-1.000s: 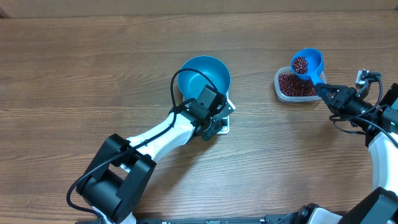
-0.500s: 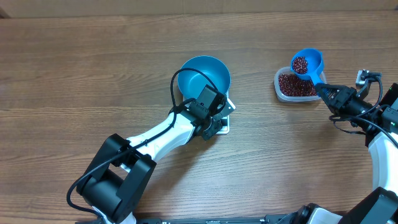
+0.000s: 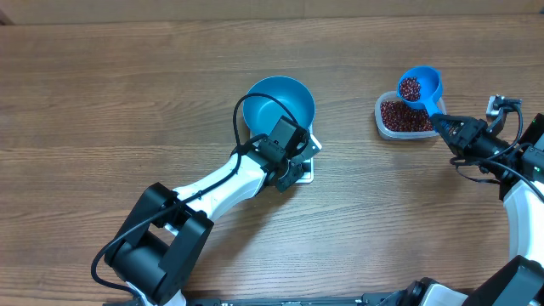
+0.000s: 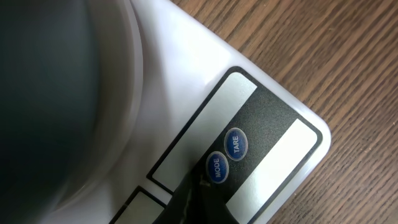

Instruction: Scoop item into bowl and weigh 150g on scale

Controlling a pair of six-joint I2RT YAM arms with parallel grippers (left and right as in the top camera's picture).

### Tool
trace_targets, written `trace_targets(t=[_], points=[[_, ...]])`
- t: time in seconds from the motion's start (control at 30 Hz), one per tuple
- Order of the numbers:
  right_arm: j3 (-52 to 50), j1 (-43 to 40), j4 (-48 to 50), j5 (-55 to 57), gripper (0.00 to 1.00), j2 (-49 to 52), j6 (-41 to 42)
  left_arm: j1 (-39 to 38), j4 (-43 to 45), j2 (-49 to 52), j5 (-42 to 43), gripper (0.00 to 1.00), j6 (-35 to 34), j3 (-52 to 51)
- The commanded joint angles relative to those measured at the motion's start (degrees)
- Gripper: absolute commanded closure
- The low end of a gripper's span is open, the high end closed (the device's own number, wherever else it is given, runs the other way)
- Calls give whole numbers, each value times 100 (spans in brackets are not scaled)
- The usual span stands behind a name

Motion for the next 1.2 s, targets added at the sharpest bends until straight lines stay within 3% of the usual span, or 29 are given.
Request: trace_targets(t=[0.0,1.17], points=[[151,-26,50,-116,96,-133,0,0,-13,109,-74,96,24,-61],[151,-26,0,-114,96,-133,-26,28,74,249,-55,96,149,-61]])
